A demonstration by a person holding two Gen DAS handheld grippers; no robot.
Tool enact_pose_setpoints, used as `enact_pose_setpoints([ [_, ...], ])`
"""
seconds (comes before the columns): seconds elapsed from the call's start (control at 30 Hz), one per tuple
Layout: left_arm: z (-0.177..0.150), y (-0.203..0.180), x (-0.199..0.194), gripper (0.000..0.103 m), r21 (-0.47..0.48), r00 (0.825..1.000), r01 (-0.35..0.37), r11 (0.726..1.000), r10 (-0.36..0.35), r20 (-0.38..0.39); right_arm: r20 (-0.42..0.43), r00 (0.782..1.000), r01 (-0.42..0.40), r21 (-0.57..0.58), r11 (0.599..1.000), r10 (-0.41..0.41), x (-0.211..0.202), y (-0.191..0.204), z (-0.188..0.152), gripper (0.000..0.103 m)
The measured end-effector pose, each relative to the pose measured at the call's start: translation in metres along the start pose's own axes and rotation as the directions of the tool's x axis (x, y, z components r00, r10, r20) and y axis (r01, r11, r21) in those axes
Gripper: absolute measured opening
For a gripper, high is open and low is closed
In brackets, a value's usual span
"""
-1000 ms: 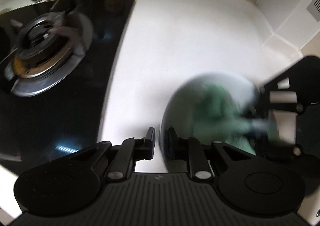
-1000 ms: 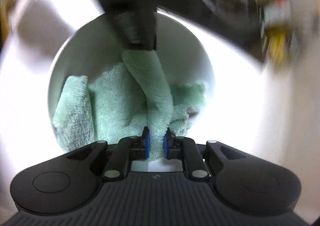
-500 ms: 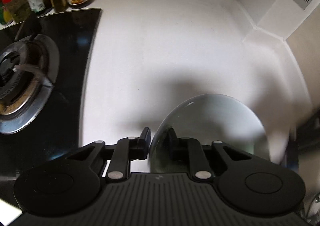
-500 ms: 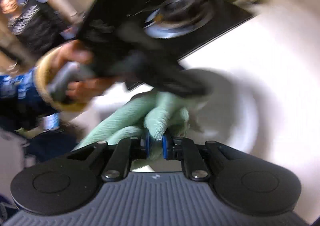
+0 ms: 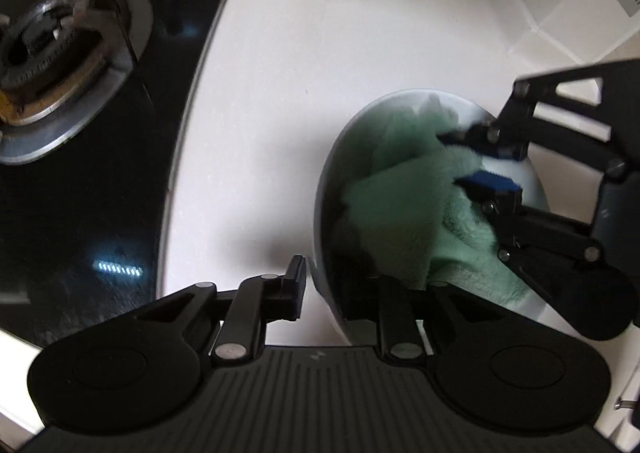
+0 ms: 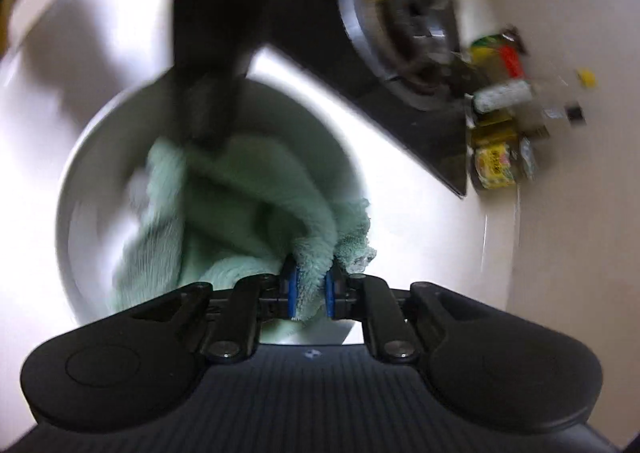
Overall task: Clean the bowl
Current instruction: 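Rotate the bowl with the left gripper while the right gripper wipes inside with the towel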
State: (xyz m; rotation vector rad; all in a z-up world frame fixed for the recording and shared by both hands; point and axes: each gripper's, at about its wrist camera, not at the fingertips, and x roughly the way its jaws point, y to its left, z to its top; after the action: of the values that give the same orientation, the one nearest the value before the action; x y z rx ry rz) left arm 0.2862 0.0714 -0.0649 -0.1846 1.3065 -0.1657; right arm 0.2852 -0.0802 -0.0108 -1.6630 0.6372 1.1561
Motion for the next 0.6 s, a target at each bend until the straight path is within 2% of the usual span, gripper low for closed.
enact_pose_setpoints([
  [0.03,0.001,0.001,-0.001,0.024,-0.003,1.0,-0.003,1.0,0.003,0.013,-0.053,0.997,-0.055,0.013,0.998,0.056,0.004,-0.001,0.003,0.011],
  [0.1,0.004,0.0,-0.001,0.024,-0.008,0.999,-0.005,1.0,0.005,0.041,-0.11,0.987,-0.108,0.07,0.992,0.115,0.003,-0.007,0.007,0.011],
  [0.13,0.005,-0.001,-0.001,0.024,-0.008,0.999,-0.004,1.0,0.004,0.053,-0.143,0.967,-0.186,0.161,0.969,0.21,0.006,-0.016,0.009,0.011],
  [0.17,0.006,-0.003,0.0,0.024,-0.006,0.998,0.0,1.0,0.0,0.062,-0.147,0.932,-0.283,0.279,0.918,0.331,0.008,-0.028,0.008,0.011],
  [0.2,0.007,-0.004,0.0,0.024,-0.005,0.997,0.005,1.0,-0.004,0.071,-0.136,0.911,-0.329,0.328,0.885,0.389,0.008,-0.033,0.005,0.011],
  [0.27,0.009,-0.014,0.002,0.027,0.025,0.996,0.004,1.0,-0.006,0.087,-0.018,0.806,-0.518,0.464,0.719,0.592,0.011,-0.048,-0.006,0.012],
  [0.3,0.011,-0.019,0.003,0.03,0.046,0.996,-0.002,0.999,-0.003,0.091,0.024,0.778,-0.559,0.484,0.674,0.628,0.011,-0.049,-0.01,0.011],
  [0.33,0.012,-0.022,0.004,0.031,0.058,0.996,-0.001,0.998,-0.004,0.091,0.105,0.731,-0.619,0.518,0.59,0.674,0.012,-0.051,-0.017,0.011],
  [0.37,0.014,-0.025,0.004,0.033,0.069,0.996,-0.002,0.998,-0.005,0.092,0.183,0.705,-0.656,0.536,0.532,0.685,0.009,-0.052,-0.023,0.011],
  [0.47,0.02,-0.026,0.005,0.033,0.083,0.996,0.003,0.997,-0.01,0.088,0.358,0.694,-0.691,0.575,0.439,0.625,-0.007,-0.056,-0.041,0.011],
  [0.5,0.022,-0.026,0.005,0.033,0.092,0.996,0.005,0.996,-0.013,0.083,0.383,0.691,-0.696,0.58,0.423,0.613,-0.011,-0.056,-0.045,0.011],
  [0.53,0.024,-0.027,0.006,0.032,0.106,0.997,0.008,0.994,-0.017,0.076,0.448,0.684,-0.71,0.592,0.381,0.576,-0.021,-0.059,-0.055,0.011],
  [0.57,0.025,-0.028,0.005,0.03,0.115,0.998,0.015,0.993,-0.023,0.064,0.5,0.678,-0.721,0.595,0.355,0.539,-0.031,-0.062,-0.064,0.011],
  [0.6,0.024,-0.029,0.003,0.026,0.114,0.998,0.029,0.993,-0.034,0.045,0.519,0.681,-0.721,0.6,0.346,0.517,-0.037,-0.062,-0.069,0.011],
])
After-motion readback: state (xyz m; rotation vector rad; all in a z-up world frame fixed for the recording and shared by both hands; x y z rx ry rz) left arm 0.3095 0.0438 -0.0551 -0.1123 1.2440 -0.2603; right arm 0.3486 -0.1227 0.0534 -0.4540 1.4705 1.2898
